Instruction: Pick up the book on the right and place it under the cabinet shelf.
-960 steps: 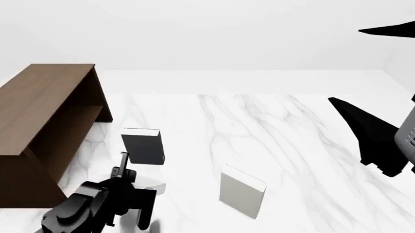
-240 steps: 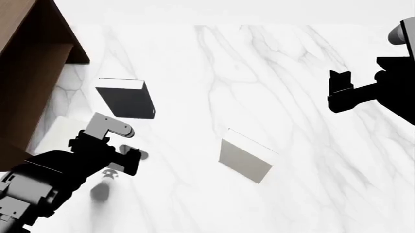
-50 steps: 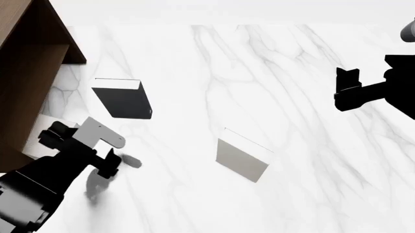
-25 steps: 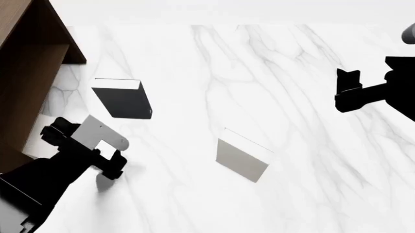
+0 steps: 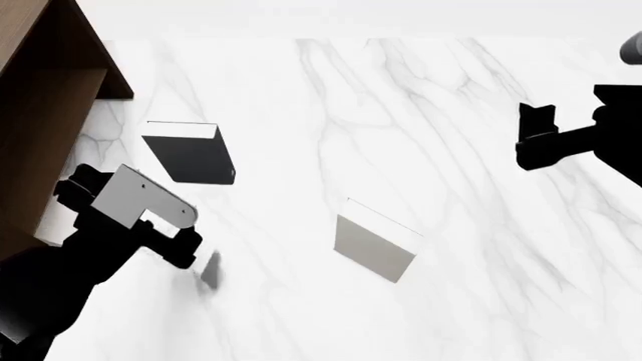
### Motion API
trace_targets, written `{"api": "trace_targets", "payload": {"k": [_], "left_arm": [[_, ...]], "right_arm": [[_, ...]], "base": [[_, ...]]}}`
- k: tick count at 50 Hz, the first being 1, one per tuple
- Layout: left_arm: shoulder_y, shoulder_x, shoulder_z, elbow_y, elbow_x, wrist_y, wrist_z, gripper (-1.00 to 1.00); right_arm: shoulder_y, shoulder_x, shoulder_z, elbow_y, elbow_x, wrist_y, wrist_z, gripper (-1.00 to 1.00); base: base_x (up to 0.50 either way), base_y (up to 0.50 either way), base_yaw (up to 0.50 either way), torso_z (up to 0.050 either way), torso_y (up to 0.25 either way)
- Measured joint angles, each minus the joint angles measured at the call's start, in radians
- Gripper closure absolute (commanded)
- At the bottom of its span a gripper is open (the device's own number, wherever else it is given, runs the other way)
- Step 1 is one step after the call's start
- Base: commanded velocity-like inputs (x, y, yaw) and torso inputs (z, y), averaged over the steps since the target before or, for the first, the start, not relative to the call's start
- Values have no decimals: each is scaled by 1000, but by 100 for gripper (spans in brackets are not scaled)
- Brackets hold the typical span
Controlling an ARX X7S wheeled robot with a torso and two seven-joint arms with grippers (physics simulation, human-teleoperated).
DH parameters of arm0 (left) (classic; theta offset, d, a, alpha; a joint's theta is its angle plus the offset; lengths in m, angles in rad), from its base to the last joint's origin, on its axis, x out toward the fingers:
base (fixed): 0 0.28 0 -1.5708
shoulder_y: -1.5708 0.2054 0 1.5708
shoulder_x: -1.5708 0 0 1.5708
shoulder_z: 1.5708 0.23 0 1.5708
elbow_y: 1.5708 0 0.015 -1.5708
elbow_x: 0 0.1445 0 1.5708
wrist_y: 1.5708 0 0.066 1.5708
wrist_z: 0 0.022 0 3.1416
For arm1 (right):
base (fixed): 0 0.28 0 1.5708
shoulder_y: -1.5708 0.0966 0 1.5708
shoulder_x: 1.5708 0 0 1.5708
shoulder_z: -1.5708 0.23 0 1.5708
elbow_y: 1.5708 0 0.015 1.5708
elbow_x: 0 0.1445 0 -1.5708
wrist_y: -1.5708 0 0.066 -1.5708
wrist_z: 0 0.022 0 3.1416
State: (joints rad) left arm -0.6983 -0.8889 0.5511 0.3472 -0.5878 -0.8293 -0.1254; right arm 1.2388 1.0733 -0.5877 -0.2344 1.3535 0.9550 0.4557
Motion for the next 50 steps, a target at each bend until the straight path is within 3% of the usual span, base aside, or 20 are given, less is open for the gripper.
{"api": "trace_targets", "payload": {"k": [18, 50], "left_arm": [[18, -26, -55, 84, -44, 15, -23, -100], [21, -47, -96, 128, -93, -10, -45, -100]], "right_arm": [[-10, -4, 3, -3, 3, -9, 7, -100], [-31, 3, 18, -15, 17, -32, 20, -100]], "base": [[0, 0, 0, 0, 15], [0, 0, 0, 0, 249]]}}
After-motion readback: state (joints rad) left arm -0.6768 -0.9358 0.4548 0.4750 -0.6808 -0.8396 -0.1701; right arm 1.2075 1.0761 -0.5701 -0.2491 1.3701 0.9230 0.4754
